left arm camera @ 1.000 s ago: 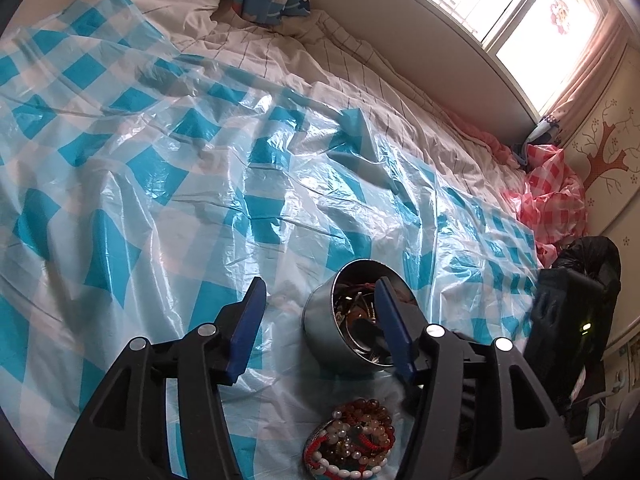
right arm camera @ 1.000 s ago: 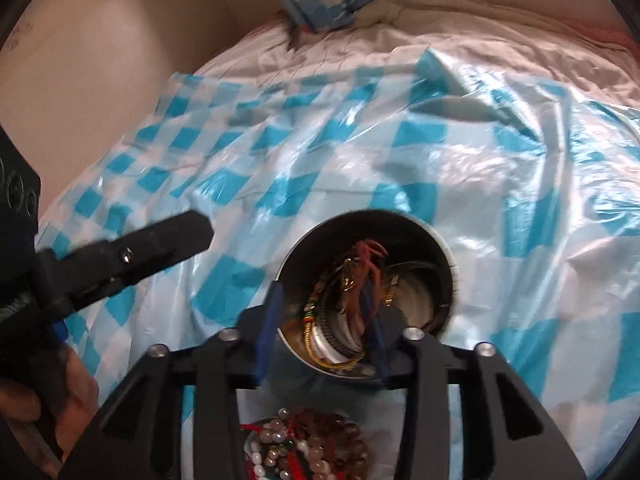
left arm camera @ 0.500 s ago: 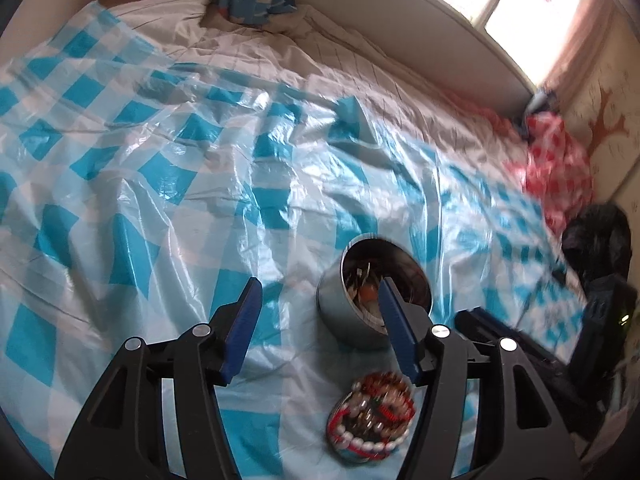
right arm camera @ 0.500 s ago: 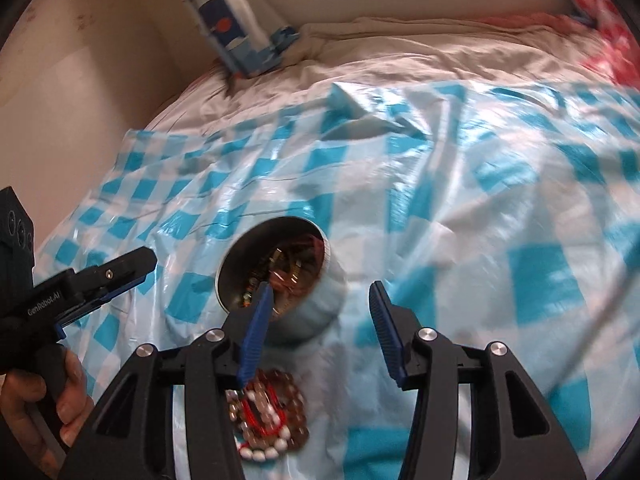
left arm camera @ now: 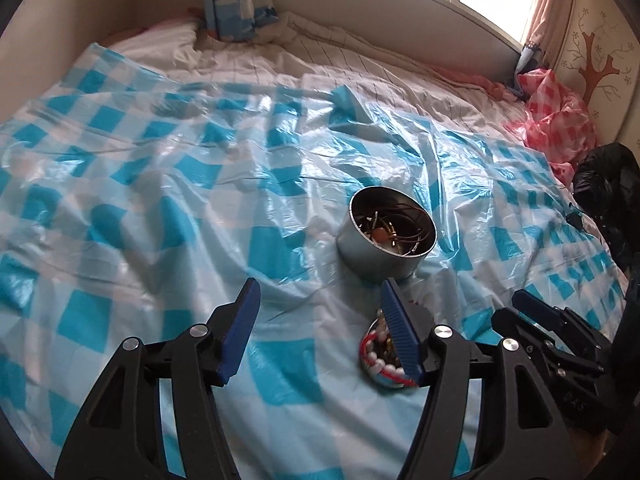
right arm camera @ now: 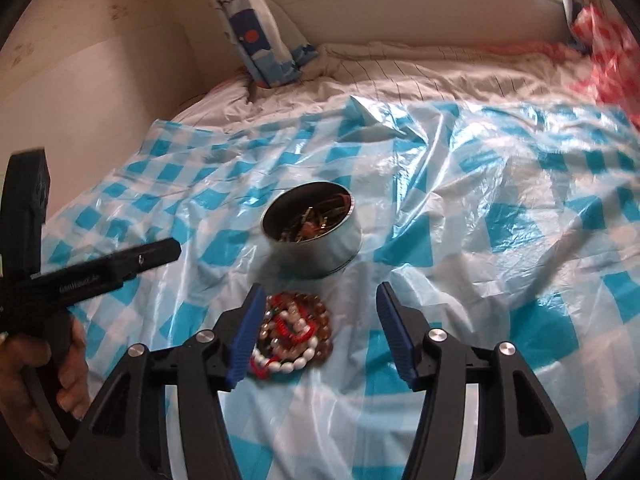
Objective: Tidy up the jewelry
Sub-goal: 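Move both open tools back toward the remaining jewelry on the tray, then lower both open tools toward the red-and-white beaded strands on the tray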
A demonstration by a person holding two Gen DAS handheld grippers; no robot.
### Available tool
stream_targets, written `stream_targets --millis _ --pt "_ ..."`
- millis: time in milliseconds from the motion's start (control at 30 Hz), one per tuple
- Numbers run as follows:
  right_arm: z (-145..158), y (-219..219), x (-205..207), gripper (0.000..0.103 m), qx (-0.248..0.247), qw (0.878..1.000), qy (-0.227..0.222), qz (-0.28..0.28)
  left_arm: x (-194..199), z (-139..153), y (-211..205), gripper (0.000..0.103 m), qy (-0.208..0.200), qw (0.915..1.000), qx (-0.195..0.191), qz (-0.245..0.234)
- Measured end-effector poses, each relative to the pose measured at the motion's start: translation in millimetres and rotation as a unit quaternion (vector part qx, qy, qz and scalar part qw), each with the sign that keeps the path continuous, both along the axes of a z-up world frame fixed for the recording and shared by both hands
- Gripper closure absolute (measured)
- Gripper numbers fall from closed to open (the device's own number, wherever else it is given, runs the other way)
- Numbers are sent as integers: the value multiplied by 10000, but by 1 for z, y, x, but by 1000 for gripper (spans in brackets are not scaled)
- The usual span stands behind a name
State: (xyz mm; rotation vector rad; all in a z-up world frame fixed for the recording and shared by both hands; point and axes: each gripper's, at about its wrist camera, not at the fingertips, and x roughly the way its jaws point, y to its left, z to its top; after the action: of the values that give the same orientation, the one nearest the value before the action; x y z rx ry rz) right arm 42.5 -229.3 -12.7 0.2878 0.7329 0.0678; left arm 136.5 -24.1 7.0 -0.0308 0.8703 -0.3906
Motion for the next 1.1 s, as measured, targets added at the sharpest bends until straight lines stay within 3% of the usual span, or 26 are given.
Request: stream_targets --millis 200,633,1100 --pt "1 13 -10 47 -187 9997 -47 145 -28 -16 15 39 86 9998 11 175" --pt "-5 9 -4 47 -186 9998 26 77 -27 -18 -10 39 -267 9984 497 -65" --pt "-10 17 -2 47 -295 9993 123 173 -28 -16 -11 35 -391 9972 636 -59"
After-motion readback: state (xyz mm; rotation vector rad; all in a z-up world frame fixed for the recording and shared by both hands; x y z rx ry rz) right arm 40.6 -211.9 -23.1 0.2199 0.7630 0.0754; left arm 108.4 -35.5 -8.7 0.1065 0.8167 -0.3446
